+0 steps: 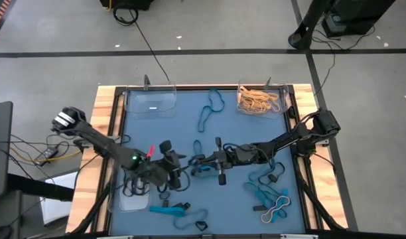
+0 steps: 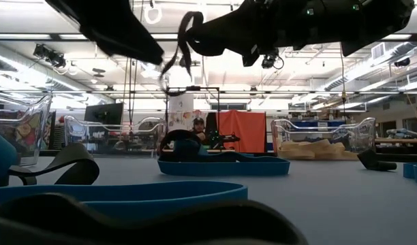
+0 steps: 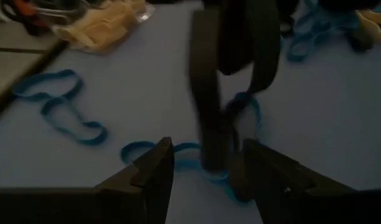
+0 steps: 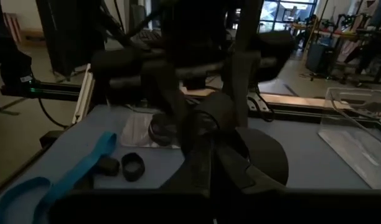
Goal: Sort rubber bands into baskets
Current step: Put the big black rubber band into the bottom left transparent bin
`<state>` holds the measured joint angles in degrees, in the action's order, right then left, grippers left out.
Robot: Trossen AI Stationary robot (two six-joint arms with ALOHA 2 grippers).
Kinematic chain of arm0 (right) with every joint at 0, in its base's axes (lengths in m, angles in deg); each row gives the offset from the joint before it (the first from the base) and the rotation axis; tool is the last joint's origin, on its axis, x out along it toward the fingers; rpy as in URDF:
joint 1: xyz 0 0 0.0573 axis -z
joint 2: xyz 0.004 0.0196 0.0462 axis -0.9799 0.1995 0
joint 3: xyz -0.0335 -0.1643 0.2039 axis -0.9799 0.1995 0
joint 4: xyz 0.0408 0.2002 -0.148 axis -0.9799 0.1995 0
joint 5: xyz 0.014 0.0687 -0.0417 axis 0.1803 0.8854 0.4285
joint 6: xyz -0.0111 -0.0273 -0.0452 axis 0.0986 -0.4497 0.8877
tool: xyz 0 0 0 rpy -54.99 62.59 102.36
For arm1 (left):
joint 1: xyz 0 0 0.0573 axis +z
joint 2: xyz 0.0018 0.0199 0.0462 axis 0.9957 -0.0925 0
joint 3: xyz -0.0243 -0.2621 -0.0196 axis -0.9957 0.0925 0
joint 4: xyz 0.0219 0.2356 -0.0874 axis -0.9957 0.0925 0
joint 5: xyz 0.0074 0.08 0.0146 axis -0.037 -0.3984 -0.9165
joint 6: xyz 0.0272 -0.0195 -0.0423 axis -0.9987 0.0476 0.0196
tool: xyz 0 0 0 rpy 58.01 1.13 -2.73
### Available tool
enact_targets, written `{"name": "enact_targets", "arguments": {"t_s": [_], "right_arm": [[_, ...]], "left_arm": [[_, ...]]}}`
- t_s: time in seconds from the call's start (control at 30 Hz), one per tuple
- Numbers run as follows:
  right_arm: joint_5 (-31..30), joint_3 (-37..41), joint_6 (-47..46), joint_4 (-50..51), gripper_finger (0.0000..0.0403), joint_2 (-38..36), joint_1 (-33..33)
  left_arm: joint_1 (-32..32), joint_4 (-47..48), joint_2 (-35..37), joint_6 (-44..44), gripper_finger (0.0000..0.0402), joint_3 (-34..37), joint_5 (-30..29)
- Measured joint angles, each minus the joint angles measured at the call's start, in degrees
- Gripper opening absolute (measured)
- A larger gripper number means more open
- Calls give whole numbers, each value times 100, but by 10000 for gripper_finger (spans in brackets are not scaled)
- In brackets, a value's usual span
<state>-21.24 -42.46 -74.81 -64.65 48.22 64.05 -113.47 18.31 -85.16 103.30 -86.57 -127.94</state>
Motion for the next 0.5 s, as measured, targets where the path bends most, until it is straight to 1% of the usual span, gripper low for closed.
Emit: {"name": "enact_targets", "arguments": {"t_s": [0.17,0.4,0.5], "right_arm": [[-2,0,6,-1,10,2,0],[-20,1,6,-7,11,3,0],[-20,2,6,-44,11,4,0]], "left_arm": [[191,-529,-288,-354,194,0,394],[376,-707,-506,-378,193,0,427],[409,-718,-575,-445,174,0,431]]}}
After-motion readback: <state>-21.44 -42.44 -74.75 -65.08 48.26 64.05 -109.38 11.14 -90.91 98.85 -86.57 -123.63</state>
